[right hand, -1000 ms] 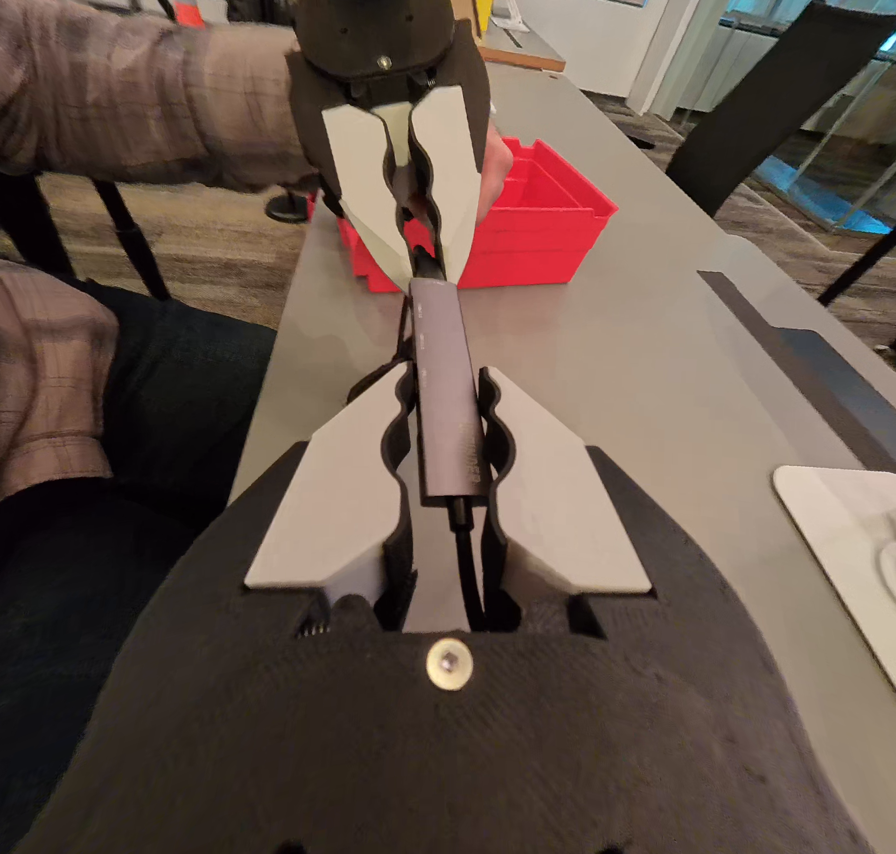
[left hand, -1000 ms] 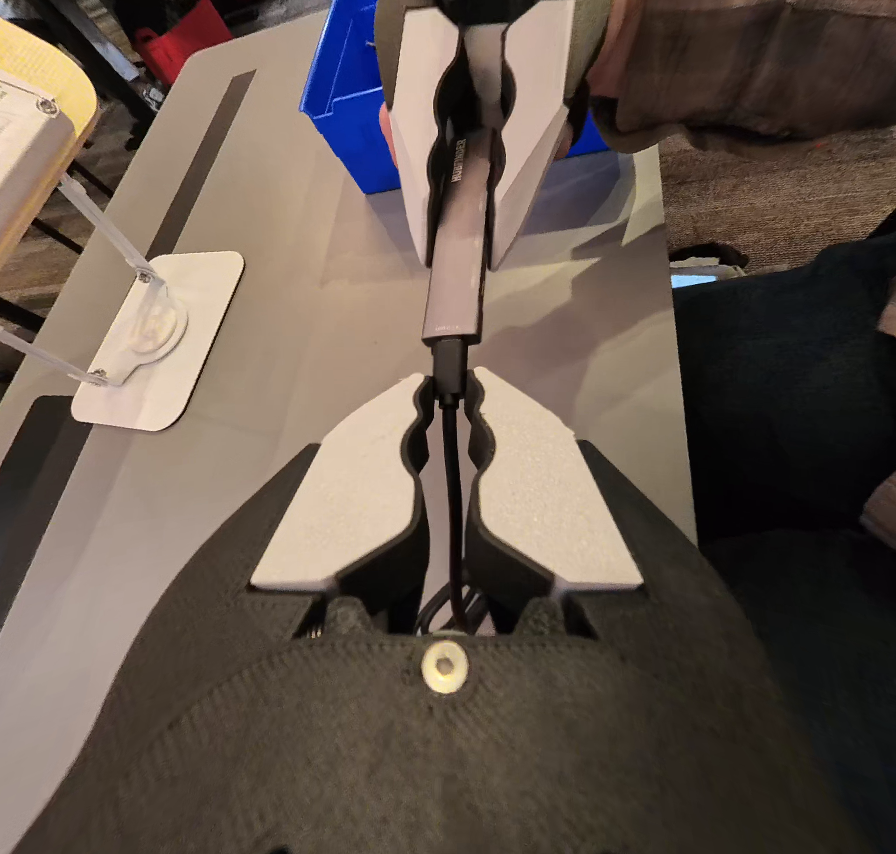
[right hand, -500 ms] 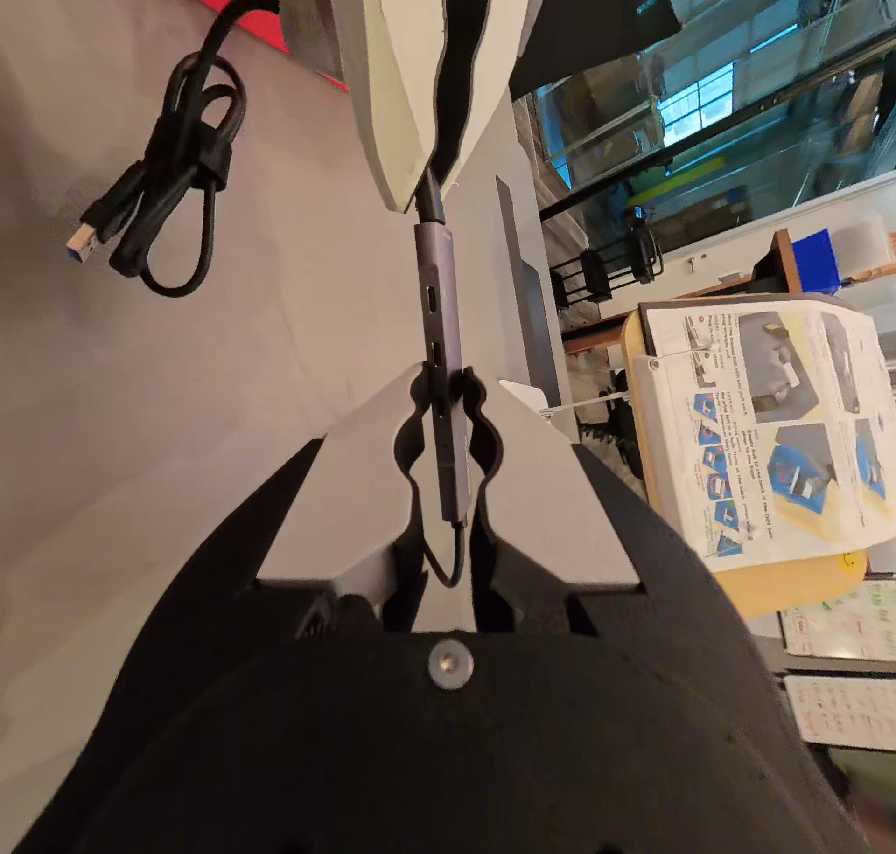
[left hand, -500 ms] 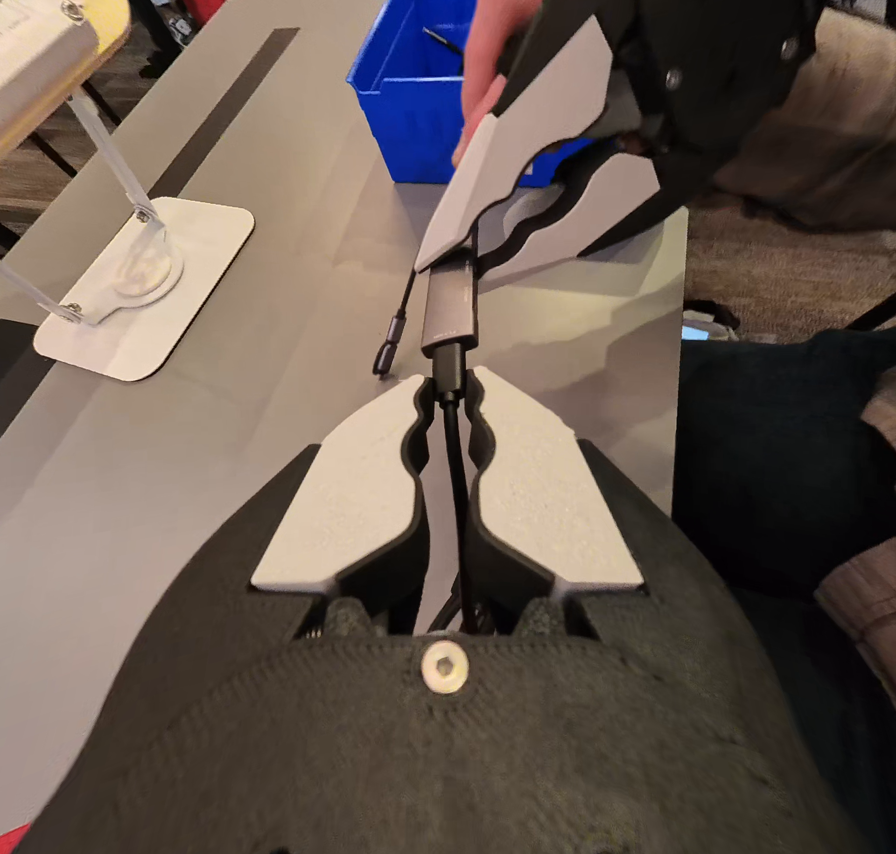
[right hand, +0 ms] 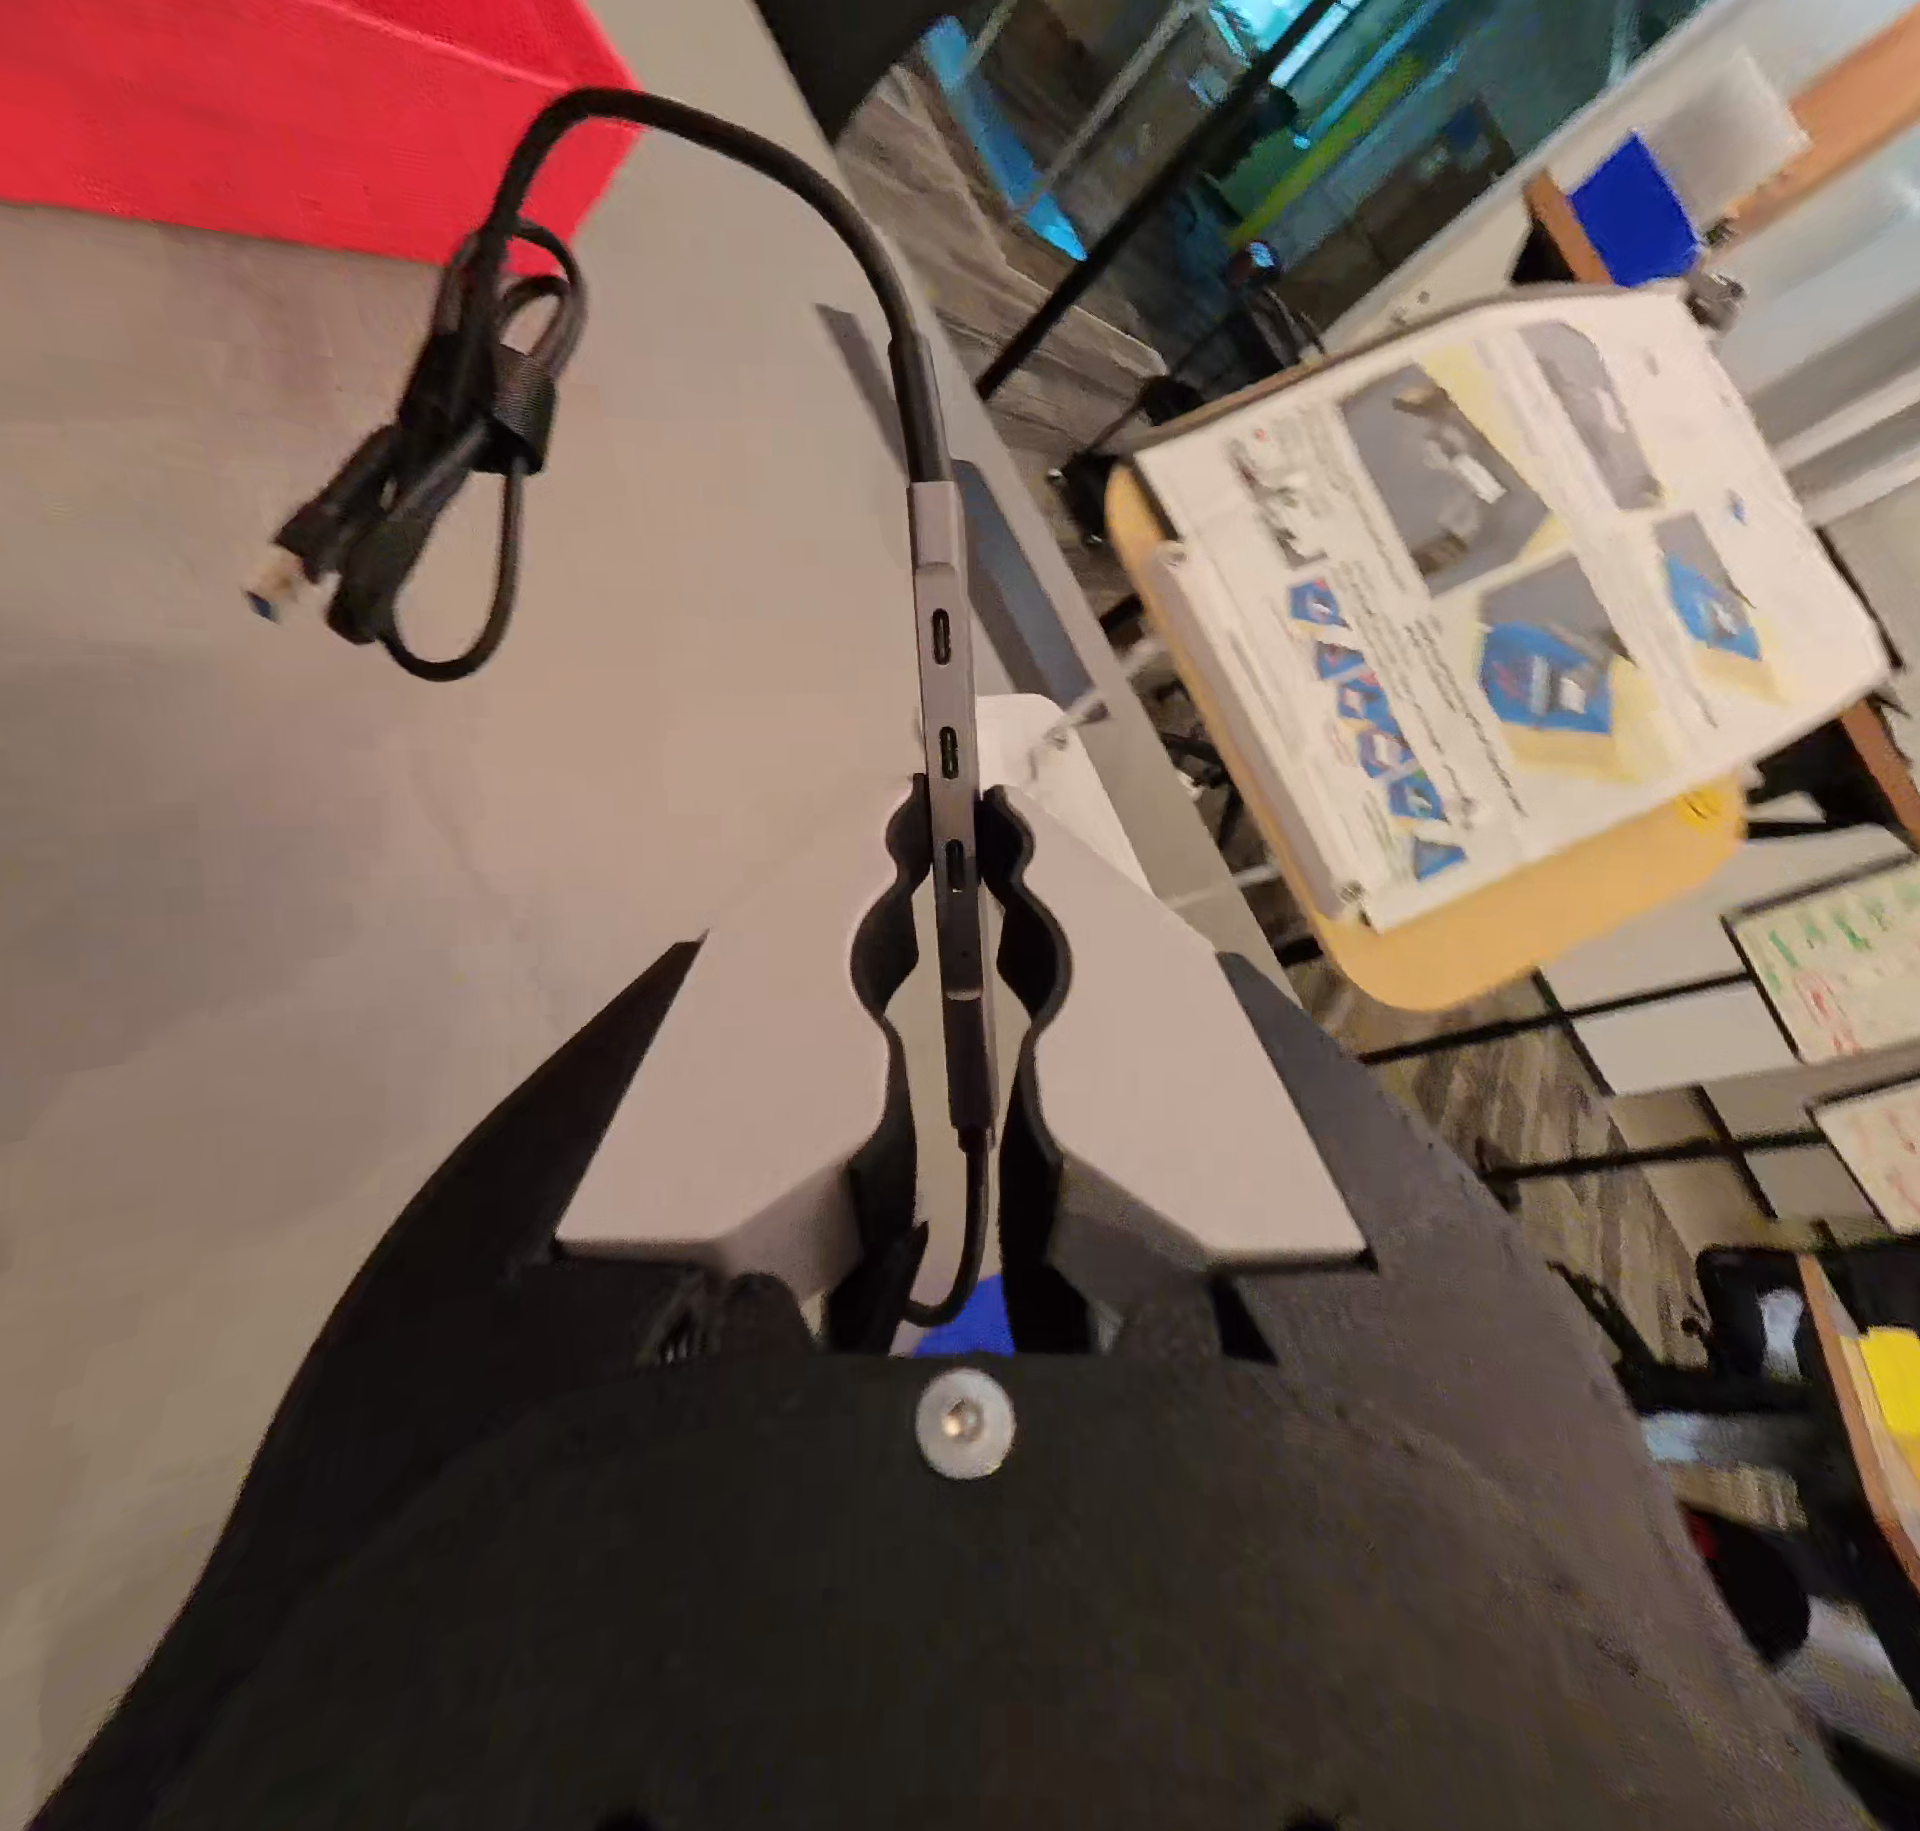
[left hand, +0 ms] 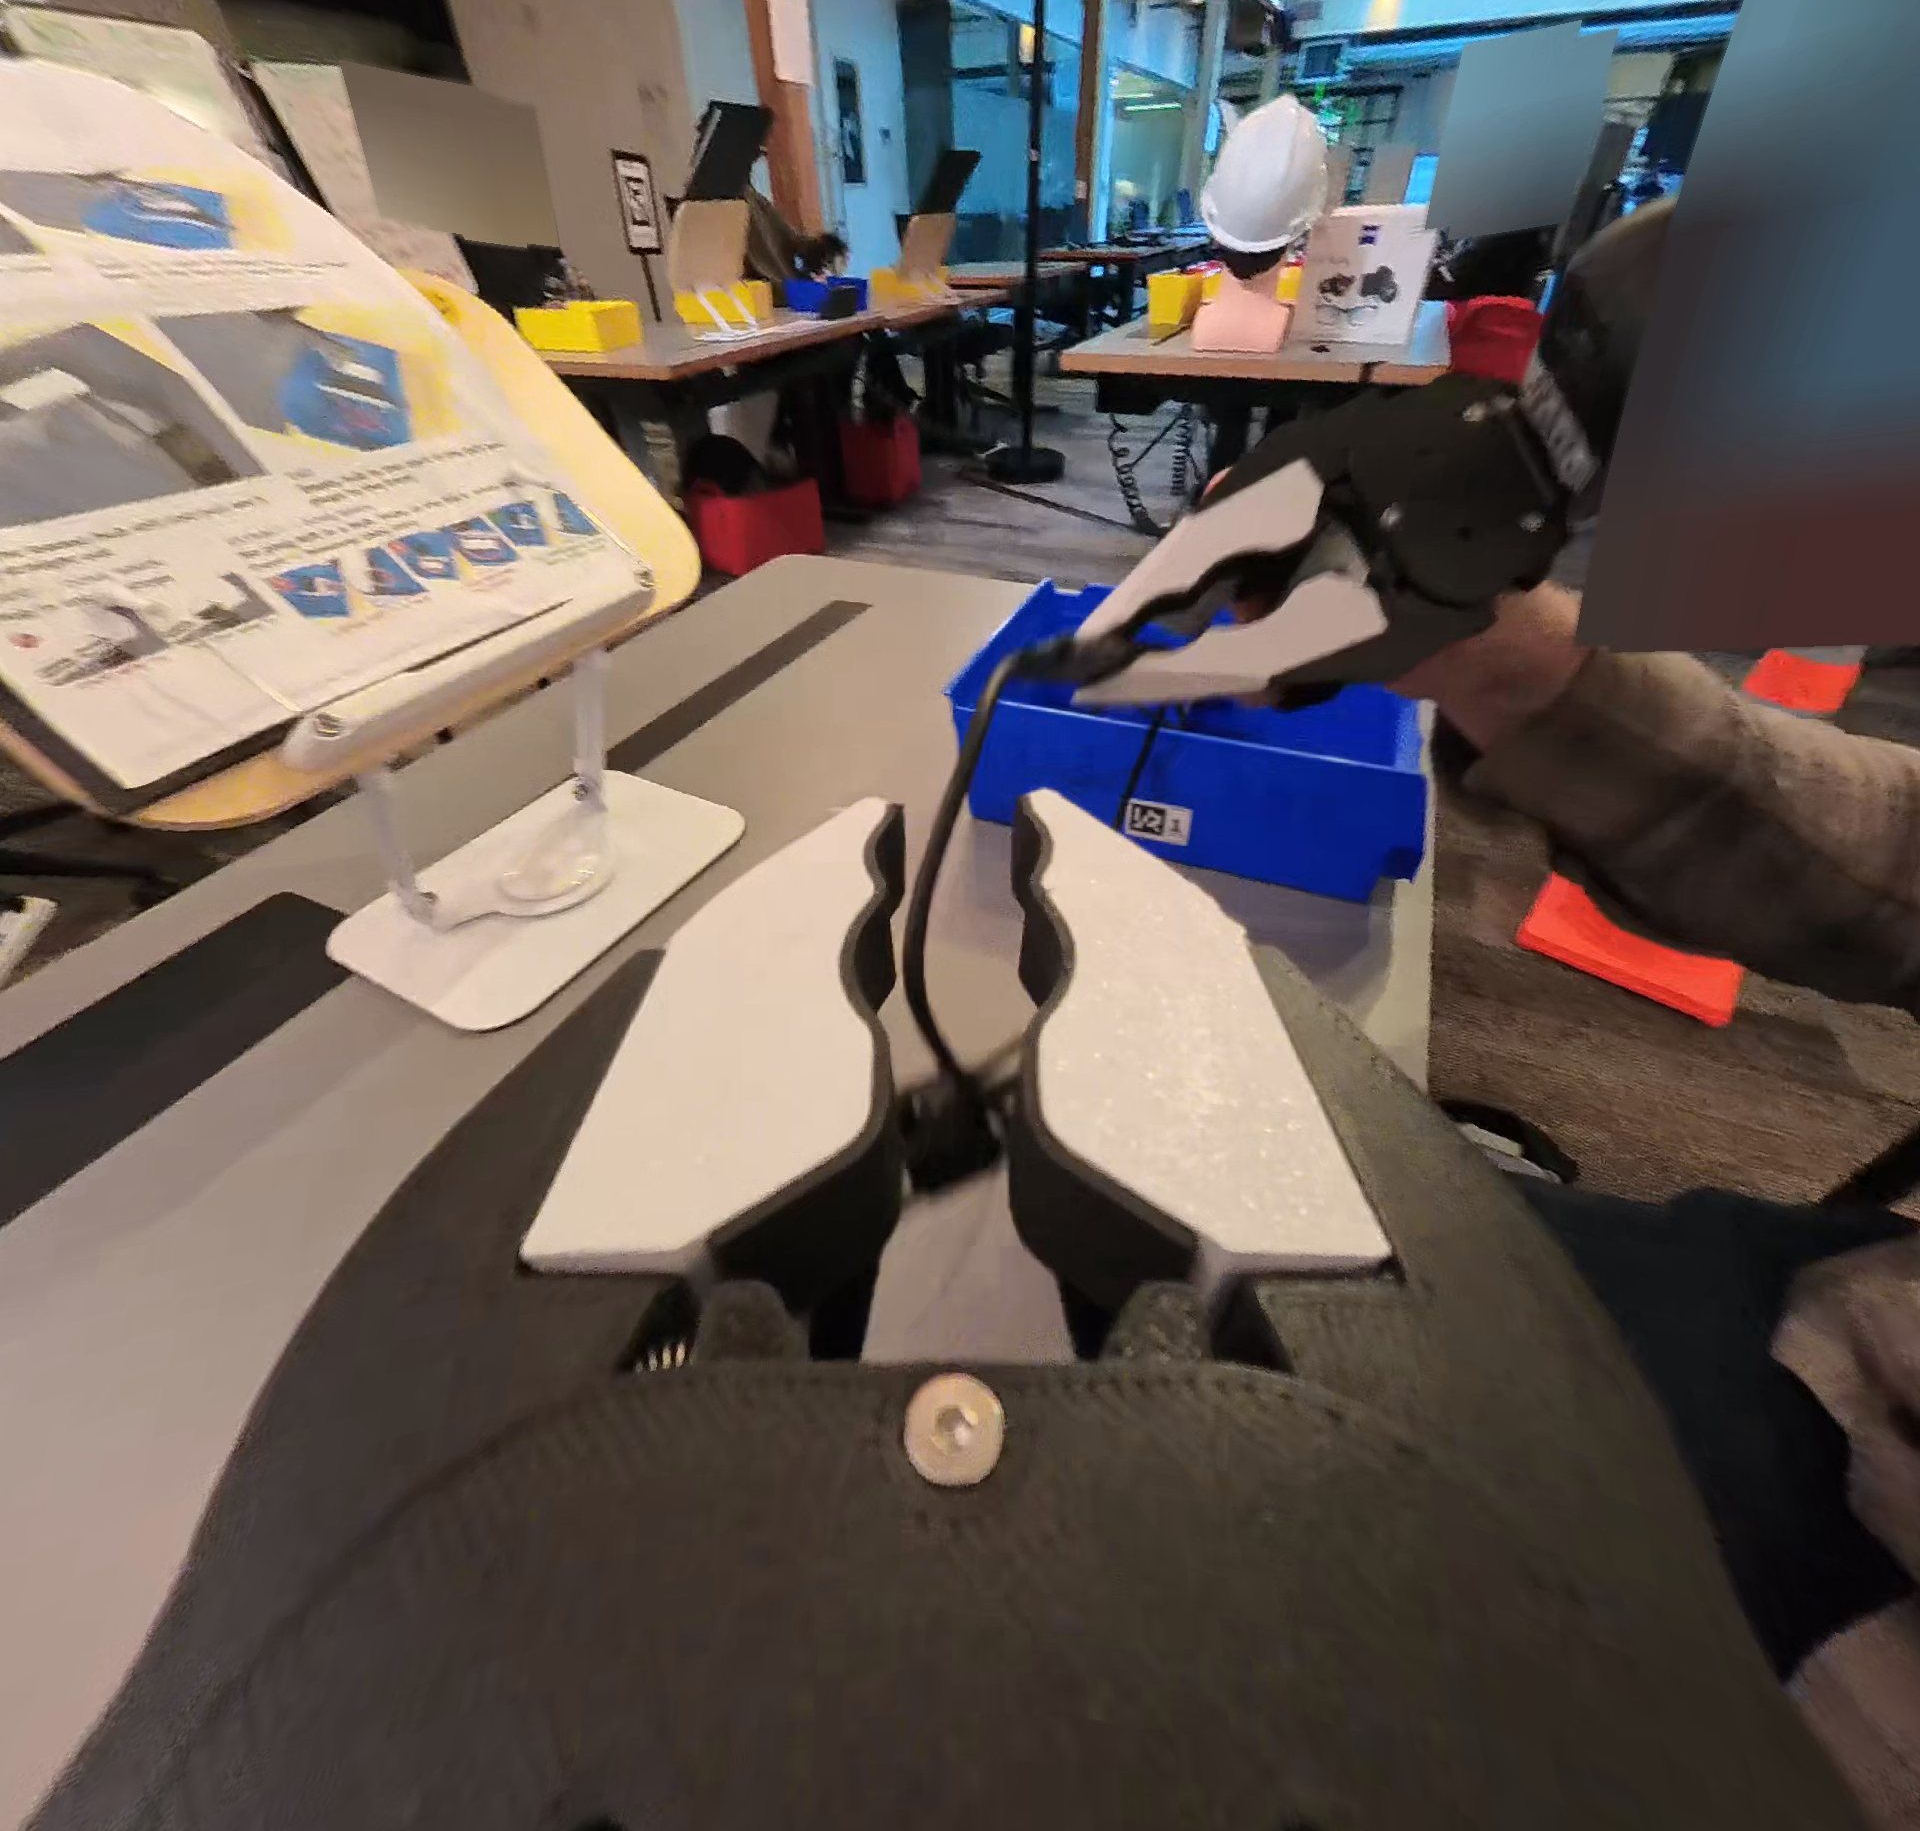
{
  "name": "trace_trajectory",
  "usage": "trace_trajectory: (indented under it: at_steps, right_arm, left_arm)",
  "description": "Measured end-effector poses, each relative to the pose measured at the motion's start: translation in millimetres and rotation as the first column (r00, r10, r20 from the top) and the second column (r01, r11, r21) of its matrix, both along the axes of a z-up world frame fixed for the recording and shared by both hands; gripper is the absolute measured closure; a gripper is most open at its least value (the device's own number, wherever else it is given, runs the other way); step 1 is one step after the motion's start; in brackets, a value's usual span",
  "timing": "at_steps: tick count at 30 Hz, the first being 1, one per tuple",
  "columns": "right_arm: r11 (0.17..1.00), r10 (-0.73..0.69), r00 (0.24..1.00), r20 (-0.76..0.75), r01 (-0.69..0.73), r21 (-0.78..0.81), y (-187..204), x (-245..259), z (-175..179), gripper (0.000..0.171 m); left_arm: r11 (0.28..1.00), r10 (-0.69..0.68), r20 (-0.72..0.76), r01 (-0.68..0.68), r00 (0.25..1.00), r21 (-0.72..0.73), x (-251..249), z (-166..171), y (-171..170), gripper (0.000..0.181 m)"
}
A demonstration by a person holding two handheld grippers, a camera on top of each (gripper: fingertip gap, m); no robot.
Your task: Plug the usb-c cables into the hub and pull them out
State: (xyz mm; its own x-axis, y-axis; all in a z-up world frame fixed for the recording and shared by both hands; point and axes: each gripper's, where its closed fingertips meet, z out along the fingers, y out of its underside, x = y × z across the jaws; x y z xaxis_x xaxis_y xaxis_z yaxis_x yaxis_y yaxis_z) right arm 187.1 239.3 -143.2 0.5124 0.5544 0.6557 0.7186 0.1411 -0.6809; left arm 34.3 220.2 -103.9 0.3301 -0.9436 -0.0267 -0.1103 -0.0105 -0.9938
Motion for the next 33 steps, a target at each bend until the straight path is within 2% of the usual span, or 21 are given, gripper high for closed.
trace_trajectory:
  at_steps: [6,9,11,16,19,24,33]
  right_arm:
    - [0.982,-0.184,0.968,-0.171,0.189,0.017,12.7,96.7,61.5,0.164]
    - [0.963,-0.265,0.917,-0.300,0.267,-0.033,22.1,154.5,71.7,0.164]
    - [0.949,-0.311,0.875,-0.371,0.307,-0.073,29.0,190.0,66.4,0.164]
    - [0.905,-0.421,0.770,-0.480,0.390,-0.169,43.4,256.4,24.1,0.164]
    - [0.863,-0.504,0.740,-0.445,0.451,-0.228,48.3,280.5,-11.5,0.164]
    - [0.812,-0.577,0.761,-0.298,0.492,-0.316,52.6,288.7,-65.6,0.164]
    - [0.783,-0.580,0.807,-0.113,0.514,-0.352,48.9,290.7,-107.3,0.164]
  left_arm:
    - [0.998,0.054,-0.012,-0.054,0.998,0.024,-9.9,1.2,8.2,0.167]
    - [0.997,0.077,-0.047,-0.075,0.996,0.036,-10.0,-5.0,11.1,0.170]
    - [0.995,0.092,-0.071,-0.090,0.993,0.036,-9.2,-10.0,13.3,0.172]
    - [0.996,0.088,-0.108,-0.085,0.990,0.035,-2.5,-19.5,12.6,0.173]
    - [0.995,0.094,-0.137,-0.089,0.986,0.038,0.0,-26.0,13.5,0.174]
    - [0.996,0.092,-0.159,-0.088,0.983,0.033,3.4,-33.6,14.8,0.174]
    - [0.995,0.102,-0.175,-0.097,0.979,0.038,0.6,-38.6,17.5,0.174]
